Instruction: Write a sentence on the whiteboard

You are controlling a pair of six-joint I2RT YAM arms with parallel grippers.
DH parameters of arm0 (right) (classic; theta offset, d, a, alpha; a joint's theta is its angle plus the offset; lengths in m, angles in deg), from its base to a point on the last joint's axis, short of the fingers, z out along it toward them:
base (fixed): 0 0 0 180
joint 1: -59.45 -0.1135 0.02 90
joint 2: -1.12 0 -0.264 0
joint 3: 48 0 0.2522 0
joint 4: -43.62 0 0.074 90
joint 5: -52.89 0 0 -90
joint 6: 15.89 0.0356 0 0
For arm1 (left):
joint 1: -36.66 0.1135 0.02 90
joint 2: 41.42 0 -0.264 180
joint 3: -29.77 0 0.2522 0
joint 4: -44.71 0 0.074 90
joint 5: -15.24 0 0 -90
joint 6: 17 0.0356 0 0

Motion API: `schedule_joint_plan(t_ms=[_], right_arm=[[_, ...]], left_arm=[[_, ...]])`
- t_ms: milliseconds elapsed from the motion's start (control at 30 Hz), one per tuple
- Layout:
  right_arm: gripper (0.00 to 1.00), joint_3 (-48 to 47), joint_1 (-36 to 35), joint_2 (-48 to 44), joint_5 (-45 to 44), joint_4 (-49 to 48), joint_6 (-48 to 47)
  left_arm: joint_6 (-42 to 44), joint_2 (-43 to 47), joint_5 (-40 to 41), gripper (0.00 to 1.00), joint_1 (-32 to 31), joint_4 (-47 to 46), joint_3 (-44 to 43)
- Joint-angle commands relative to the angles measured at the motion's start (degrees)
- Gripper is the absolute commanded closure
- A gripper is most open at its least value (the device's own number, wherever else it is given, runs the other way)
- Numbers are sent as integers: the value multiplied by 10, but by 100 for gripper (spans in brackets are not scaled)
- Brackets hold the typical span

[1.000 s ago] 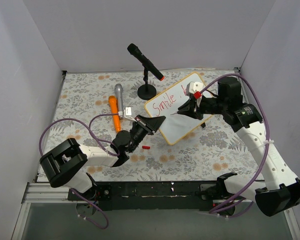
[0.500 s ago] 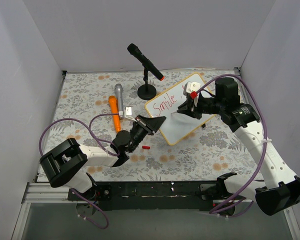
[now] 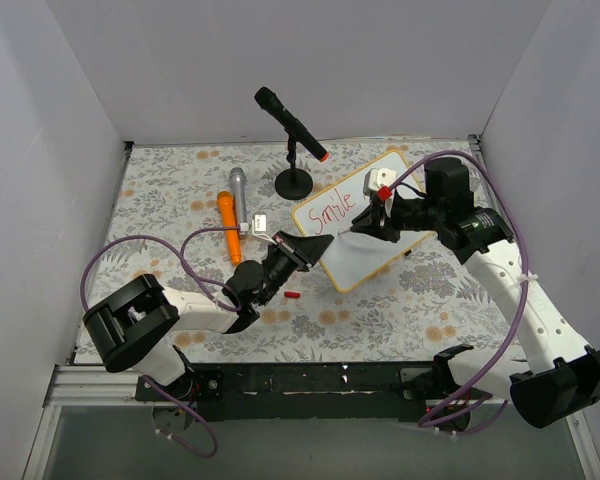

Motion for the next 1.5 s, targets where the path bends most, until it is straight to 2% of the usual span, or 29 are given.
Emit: schedule_joint_plan(t_ms=[0,333,733,1467], right_arm=[[99,12,-4,-7,19,13,-16],[99,31,-4,-22,-1,35,-30],[99,18,-1,-20,-52,7,-11],[99,-2,0,8,-47,-25,8]], left_arm=[[-10,16,-1,100,-3,-202,-30],[-6,21,1,100,-2,-206,-27],[-6,29,0,100,-2,-207,-22],[-11,20,-4,100,-3,-220,-18]])
